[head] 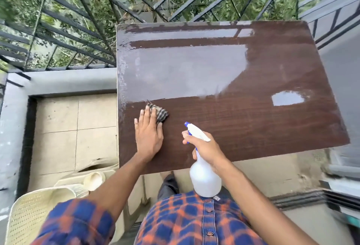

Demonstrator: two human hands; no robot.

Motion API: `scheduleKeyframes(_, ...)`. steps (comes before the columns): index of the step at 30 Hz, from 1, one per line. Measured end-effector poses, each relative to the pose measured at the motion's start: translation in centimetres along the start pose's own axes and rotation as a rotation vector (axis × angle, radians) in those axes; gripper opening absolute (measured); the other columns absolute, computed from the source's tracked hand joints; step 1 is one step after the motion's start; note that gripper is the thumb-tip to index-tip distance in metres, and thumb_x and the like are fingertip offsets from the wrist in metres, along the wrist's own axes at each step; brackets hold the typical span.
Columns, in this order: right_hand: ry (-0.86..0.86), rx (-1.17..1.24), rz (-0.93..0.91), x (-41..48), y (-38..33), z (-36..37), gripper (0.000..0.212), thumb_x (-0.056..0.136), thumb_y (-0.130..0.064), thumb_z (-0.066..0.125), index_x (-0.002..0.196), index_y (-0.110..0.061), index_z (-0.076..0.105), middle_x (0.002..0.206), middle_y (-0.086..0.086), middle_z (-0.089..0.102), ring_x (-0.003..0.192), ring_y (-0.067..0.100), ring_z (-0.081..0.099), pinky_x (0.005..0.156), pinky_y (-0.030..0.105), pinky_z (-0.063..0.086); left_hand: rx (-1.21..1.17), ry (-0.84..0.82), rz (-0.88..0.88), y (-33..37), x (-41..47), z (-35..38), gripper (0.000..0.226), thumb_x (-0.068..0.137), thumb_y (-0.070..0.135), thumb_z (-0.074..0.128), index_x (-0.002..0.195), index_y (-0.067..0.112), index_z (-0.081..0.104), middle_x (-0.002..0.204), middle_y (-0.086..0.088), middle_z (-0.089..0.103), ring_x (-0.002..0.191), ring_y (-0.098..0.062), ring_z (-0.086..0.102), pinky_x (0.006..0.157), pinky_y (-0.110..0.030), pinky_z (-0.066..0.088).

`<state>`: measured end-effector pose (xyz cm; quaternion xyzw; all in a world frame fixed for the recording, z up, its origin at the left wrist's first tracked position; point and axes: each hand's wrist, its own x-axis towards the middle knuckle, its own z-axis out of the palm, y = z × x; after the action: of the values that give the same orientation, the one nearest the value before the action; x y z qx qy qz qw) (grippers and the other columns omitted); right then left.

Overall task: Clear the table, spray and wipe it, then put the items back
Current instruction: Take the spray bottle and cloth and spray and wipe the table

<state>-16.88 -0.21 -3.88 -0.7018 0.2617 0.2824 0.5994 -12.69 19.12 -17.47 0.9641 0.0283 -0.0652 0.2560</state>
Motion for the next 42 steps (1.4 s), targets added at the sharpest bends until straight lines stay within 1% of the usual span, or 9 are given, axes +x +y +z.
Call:
scheduleKeyframes(4,0.029,0.046,0.003,-0.3,1.0,-2.6,0.013,0.093,-0.031,0.068,0.093,-0.02,0.074,0.094,-0.002,0.072,0.049,0.02,0.048,0.054,0.024,0.044,0.021,-0.051,0.054,3.4,0.7,1.5,0.058,0.1,0.033,0.039,0.155,0.016,0.033,0.164,-0.007,0.025,0.151,-0.029,0.021,0.121,-0.054,0.016)
scheduleKeyframes(9,0.051,0.095,-0.016,-0.4,2.0,-6.2,0.012,0.094,-0.025,0.067,0.093,-0.017,0.076,0.091,0.001,0.071,0.044,0.014,0.047,0.051,0.025,0.043,0.021,-0.121,0.121,9.2,2.0,4.2,0.057,0.102,0.026,0.045,0.156,0.016,0.03,0.165,-0.006,0.022,0.153,-0.028,0.015,0.121,-0.055,0.013)
scheduleKeyframes(18,0.058,0.093,-0.009,0.6,3.7,-17.5,0.016,0.092,-0.032,0.067,0.097,-0.018,0.074,0.092,-0.004,0.071,0.046,0.018,0.046,0.056,0.025,0.043,0.046,-0.121,0.181,20.1,8.8,9.0,0.058,0.103,0.029,0.045,0.156,0.016,0.027,0.165,-0.007,0.019,0.153,-0.029,0.013,0.121,-0.052,0.011)
scheduleKeyframes(23,0.15,0.119,0.005,1.4,5.5,-24.2,0.015,0.092,-0.03,0.071,0.098,-0.018,0.076,0.099,0.005,0.077,0.043,0.018,0.047,0.053,0.023,0.044,0.064,-0.167,0.417,25.3,6.1,12.9,0.058,0.101,0.03,0.05,0.155,0.014,0.033,0.163,-0.008,0.026,0.151,-0.03,0.021,0.121,-0.052,0.016)
scheduleKeyframes(30,0.226,0.179,-0.025,1.7,9.1,-29.7,0.013,0.092,-0.02,0.073,0.096,-0.008,0.076,0.088,0.013,0.073,0.038,0.013,0.046,0.044,0.025,0.04,0.078,-0.252,0.704,27.9,-3.9,16.9,0.059,0.098,0.045,0.048,0.148,0.014,0.045,0.157,-0.008,0.039,0.144,-0.03,0.037,0.115,-0.053,0.03)
scheduleKeyframes(34,0.174,0.169,-0.033,1.2,10.4,-30.3,0.015,0.091,-0.018,0.072,0.09,-0.003,0.075,0.09,0.006,0.071,0.038,0.014,0.045,0.044,0.027,0.038,0.111,-0.278,0.757,27.1,-7.3,17.4,0.068,0.097,0.056,0.047,0.15,0.015,0.039,0.158,-0.01,0.038,0.146,-0.031,0.035,0.117,-0.051,0.028)
scheduleKeyframes(37,0.139,0.167,-0.021,0.7,11.1,-29.9,0.03,0.076,-0.036,0.074,0.087,-0.008,0.075,0.085,0.001,0.071,0.046,0.023,0.046,0.053,0.035,0.04,0.121,-0.307,0.784,26.0,-8.5,17.2,0.065,0.098,0.048,0.053,0.153,0.017,0.036,0.16,-0.007,0.034,0.148,-0.029,0.031,0.12,-0.049,0.024)
scheduleKeyframes(39,0.122,0.176,-0.02,0.7,11.4,-29.3,0.026,0.077,-0.033,0.073,0.09,-0.011,0.077,0.083,0.0,0.072,0.054,0.026,0.049,0.054,0.039,0.04,0.104,-0.313,0.784,25.4,-9.2,17.0,0.06,0.1,0.038,0.055,0.153,0.019,0.035,0.159,-0.006,0.036,0.147,-0.029,0.031,0.121,-0.048,0.021)
scheduleKeyframes(42,0.08,0.167,-0.048,0.5,11.7,-28.1,0.01,0.089,-0.021,0.072,0.093,-0.014,0.078,0.074,-0.001,0.068,0.048,0.023,0.046,0.049,0.034,0.039,0.11,-0.309,0.78,24.5,-10.1,16.2,0.057,0.101,0.03,0.05,0.154,0.022,0.032,0.158,-0.006,0.038,0.147,-0.03,0.032,0.12,-0.047,0.02)
